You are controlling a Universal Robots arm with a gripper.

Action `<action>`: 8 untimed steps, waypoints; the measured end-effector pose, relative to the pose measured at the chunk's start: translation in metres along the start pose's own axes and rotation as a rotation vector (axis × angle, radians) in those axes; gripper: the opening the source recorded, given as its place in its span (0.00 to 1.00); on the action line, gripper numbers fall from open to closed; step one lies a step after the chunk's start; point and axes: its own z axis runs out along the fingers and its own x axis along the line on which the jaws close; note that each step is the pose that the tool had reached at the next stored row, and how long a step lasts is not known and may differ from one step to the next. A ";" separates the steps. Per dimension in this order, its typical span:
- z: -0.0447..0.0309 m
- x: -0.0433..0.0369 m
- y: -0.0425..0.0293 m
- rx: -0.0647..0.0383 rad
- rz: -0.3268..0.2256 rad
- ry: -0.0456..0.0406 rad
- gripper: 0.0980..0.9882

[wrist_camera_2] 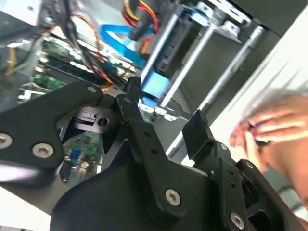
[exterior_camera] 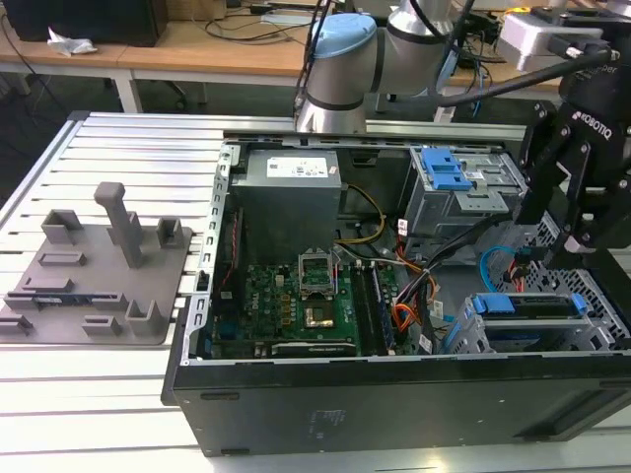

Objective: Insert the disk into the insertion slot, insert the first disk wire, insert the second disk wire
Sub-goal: 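Insert the first disk wire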

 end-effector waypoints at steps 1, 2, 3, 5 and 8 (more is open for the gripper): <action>-0.0002 -0.0008 0.0000 0.001 0.000 0.0252 0.59; -0.0002 -0.0013 0.0000 0.001 -0.001 0.0451 0.59; -0.0003 -0.0021 0.0000 0.002 -0.001 0.0833 0.59; -0.0003 -0.0021 0.0000 0.002 0.002 0.1297 0.59; 0.0001 -0.0022 0.0001 0.000 0.019 0.1746 0.59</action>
